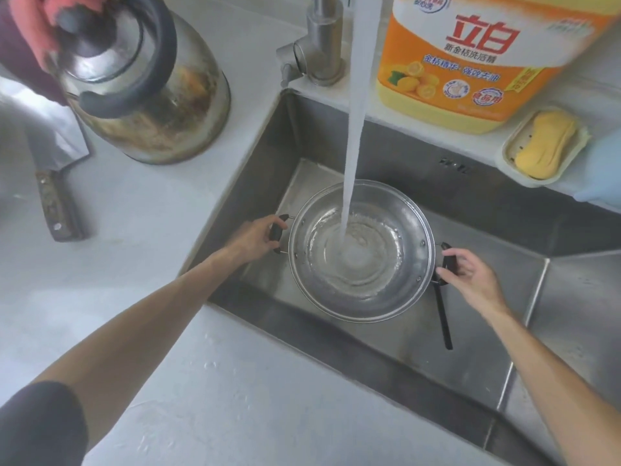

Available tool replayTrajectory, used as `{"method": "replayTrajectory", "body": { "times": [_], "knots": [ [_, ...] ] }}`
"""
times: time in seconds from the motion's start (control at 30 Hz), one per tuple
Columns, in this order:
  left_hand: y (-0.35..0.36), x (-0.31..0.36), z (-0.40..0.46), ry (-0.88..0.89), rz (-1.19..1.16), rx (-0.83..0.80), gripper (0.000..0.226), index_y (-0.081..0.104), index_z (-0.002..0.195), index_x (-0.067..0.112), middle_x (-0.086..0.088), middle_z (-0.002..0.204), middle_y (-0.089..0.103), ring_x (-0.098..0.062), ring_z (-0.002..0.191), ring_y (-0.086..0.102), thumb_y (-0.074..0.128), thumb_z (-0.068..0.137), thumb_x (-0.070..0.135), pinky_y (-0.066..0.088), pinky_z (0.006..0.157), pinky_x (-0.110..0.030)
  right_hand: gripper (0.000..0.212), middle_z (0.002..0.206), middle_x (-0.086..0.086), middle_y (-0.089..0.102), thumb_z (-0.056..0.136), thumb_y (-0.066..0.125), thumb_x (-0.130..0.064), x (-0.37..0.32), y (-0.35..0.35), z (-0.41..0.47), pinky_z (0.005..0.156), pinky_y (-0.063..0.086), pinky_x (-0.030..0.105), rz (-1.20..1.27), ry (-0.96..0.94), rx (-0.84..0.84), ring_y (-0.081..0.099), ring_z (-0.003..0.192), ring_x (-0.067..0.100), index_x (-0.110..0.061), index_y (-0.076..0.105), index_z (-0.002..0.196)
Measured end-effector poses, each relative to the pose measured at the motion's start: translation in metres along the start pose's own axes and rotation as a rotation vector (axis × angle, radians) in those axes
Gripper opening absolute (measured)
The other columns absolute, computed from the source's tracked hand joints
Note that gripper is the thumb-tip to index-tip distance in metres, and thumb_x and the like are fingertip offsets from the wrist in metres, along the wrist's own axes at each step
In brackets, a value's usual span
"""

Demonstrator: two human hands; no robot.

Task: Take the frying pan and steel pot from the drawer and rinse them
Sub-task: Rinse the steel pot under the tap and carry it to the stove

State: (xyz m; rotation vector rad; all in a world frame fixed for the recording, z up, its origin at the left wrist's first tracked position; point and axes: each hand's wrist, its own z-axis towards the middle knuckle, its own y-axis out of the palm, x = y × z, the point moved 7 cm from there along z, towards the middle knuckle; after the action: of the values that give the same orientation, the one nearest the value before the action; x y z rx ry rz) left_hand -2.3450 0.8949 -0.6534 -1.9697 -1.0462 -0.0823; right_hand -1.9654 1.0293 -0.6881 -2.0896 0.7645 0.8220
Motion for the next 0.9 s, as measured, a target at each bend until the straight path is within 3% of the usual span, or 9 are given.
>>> {"method": "replayTrajectory", "body": {
  "times": [0.2,0.3,0.37,0.43,0.5,0.57,0.7,0.8,0.9],
  "knots": [
    [-0.001,0.001,0.007,-0.025,-0.112,0.020,0.033,0.058,0.117,0.024,0.000,0.101,0.056,-0.019,0.090,0.057,0.062,0.088,0.011,0.042,0.082,-0.026,0.045,0.090,0.000,0.066,0.075,0.074,-0.006,-0.007,-0.001,0.001,0.071,0.046,0.003,-0.010,-0.025,-0.015,0.063,0.068,-0.004,-0.049,0.062,0.080],
    [0.001,0.005,0.003,-0.053,-0.051,-0.001,0.044,0.047,0.128,0.026,-0.007,0.107,0.062,-0.024,0.094,0.060,0.062,0.087,0.016,0.044,0.078,-0.028,0.046,0.090,0.000,0.067,0.075,0.074,-0.006,-0.007,-0.001,0.000,0.070,0.045,0.001,-0.028,-0.031,-0.032,0.062,0.067,-0.004,-0.050,0.061,0.078],
    [-0.010,0.022,-0.004,-0.048,-0.110,0.104,0.059,0.035,0.137,0.025,-0.011,0.114,0.062,-0.029,0.101,0.062,0.063,0.085,0.028,0.046,0.081,-0.031,0.046,0.090,0.004,0.067,0.074,0.075,-0.006,-0.007,-0.001,0.001,0.069,0.045,0.001,-0.024,-0.023,-0.048,0.062,0.066,-0.004,-0.049,0.062,0.078],
    [-0.044,0.054,-0.016,0.042,-0.365,0.360,0.063,0.034,0.137,0.030,-0.003,0.123,0.059,-0.021,0.106,0.062,0.062,0.082,0.040,0.048,0.091,-0.036,0.042,0.090,0.009,0.068,0.073,0.076,-0.007,-0.007,-0.001,0.003,0.068,0.044,0.001,-0.015,-0.023,-0.059,0.062,0.065,-0.003,-0.047,0.062,0.078],
    [-0.088,0.084,-0.026,0.188,-0.567,0.628,0.057,0.038,0.133,0.030,0.004,0.117,0.060,-0.009,0.096,0.063,0.062,0.083,0.039,0.051,0.085,-0.031,0.031,0.087,0.007,0.070,0.061,0.085,-0.033,-0.008,-0.001,0.002,0.067,0.045,0.002,-0.007,-0.010,-0.055,0.063,0.065,0.000,-0.043,0.063,0.082],
    [-0.118,0.103,-0.027,0.251,-0.696,0.767,0.051,0.041,0.132,0.026,0.007,0.103,0.061,0.000,0.080,0.062,0.062,0.086,0.035,0.050,0.075,-0.020,0.057,0.081,0.001,0.071,0.039,0.081,-0.068,-0.002,-0.002,0.005,0.068,0.047,0.004,0.019,-0.021,-0.082,0.065,0.066,0.004,-0.040,0.064,0.086],
    [-0.134,0.120,-0.015,0.338,-0.816,0.818,0.047,0.044,0.134,0.022,0.011,0.094,0.059,0.003,0.074,0.058,0.059,0.091,0.031,0.049,0.075,-0.015,0.032,0.094,0.010,0.071,0.058,0.083,-0.041,-0.005,-0.002,0.006,0.069,0.046,0.004,0.003,-0.003,-0.090,0.066,0.069,0.007,-0.042,0.063,0.084],
    [-0.131,0.119,-0.009,0.341,-0.790,0.867,0.034,0.058,0.126,0.017,0.004,0.104,0.064,-0.001,0.085,0.060,0.055,0.093,0.026,0.050,0.081,-0.019,0.068,0.089,0.003,0.070,0.032,0.075,-0.077,-0.003,-0.003,0.009,0.070,0.047,0.005,0.020,-0.029,-0.096,0.066,0.071,0.009,-0.038,0.063,0.087],
    [-0.128,0.121,-0.006,0.343,-0.748,0.907,0.032,0.061,0.124,0.015,0.007,0.095,0.060,0.000,0.084,0.059,0.052,0.094,0.025,0.050,0.080,-0.017,0.076,0.089,0.003,0.069,0.026,0.070,-0.083,0.000,-0.004,0.011,0.072,0.048,0.008,0.025,-0.019,-0.097,0.066,0.070,0.008,-0.039,0.063,0.087]
  ]
}}
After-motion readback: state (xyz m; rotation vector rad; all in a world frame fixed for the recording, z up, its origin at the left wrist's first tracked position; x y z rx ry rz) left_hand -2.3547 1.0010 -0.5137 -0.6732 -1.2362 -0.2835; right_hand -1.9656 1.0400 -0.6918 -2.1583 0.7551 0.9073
